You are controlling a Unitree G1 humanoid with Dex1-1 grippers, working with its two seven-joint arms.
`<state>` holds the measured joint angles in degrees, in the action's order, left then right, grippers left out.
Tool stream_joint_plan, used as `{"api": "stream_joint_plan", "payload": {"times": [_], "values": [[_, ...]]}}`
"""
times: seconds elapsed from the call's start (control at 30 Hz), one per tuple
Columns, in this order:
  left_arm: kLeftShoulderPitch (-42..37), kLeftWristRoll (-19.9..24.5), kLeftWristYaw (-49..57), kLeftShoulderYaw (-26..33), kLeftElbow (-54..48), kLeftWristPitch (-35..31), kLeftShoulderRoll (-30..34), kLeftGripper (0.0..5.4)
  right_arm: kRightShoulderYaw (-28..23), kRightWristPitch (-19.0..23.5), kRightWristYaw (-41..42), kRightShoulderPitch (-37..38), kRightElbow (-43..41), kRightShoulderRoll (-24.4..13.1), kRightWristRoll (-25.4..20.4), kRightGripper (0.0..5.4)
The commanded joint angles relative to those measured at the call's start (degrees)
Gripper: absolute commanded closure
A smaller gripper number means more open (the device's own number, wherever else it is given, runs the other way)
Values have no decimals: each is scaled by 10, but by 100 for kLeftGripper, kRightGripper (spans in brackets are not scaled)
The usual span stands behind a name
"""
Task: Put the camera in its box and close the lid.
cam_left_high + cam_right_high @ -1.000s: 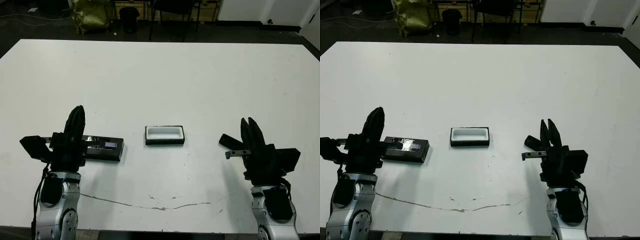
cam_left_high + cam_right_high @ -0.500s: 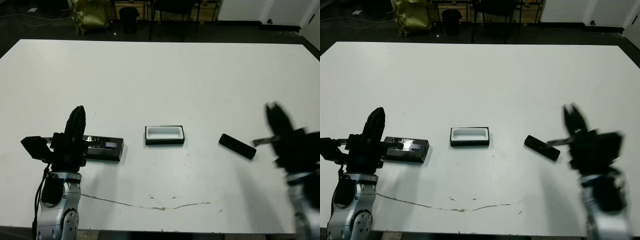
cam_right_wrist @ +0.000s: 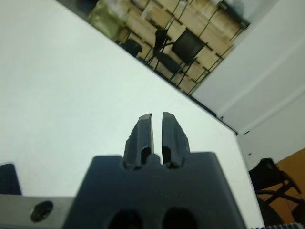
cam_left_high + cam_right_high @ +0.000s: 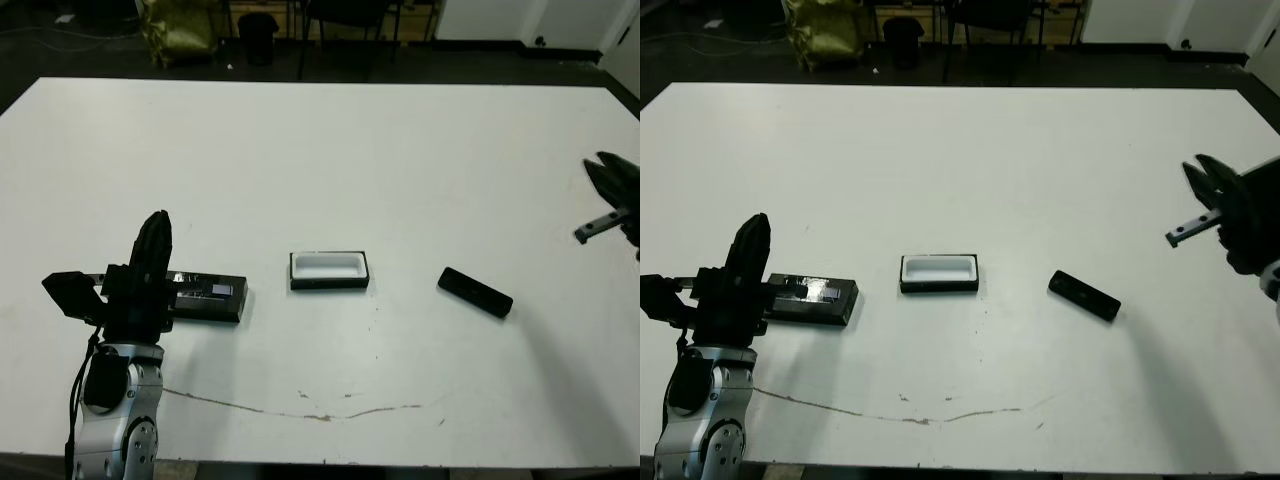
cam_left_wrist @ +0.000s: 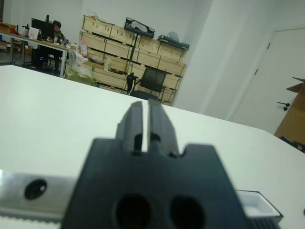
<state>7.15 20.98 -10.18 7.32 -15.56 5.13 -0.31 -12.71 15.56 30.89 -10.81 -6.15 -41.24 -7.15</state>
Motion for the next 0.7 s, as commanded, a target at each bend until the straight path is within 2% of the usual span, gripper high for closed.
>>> {"api": "stream_joint_plan", "payload": {"times": [0.03, 0.23, 0.37, 0.57, 0.7], "values": [[5, 4, -6, 1, 9, -7, 4, 538, 31, 11, 34, -16, 51, -10, 6, 540], [4, -10, -8, 0, 17, 7, 5, 538, 60, -29, 74, -25, 116, -20, 21, 540], [5, -6, -7, 0, 16, 5, 3, 538, 71, -8, 95, -31, 124, -39, 30, 540], [7, -4, -6, -1, 13, 1, 1, 538, 80, -11, 121, -37, 135, -63, 45, 540], [10, -6, -2, -2, 9, -3, 1, 538, 82, -15, 130, -33, 140, -64, 46, 540]]}}
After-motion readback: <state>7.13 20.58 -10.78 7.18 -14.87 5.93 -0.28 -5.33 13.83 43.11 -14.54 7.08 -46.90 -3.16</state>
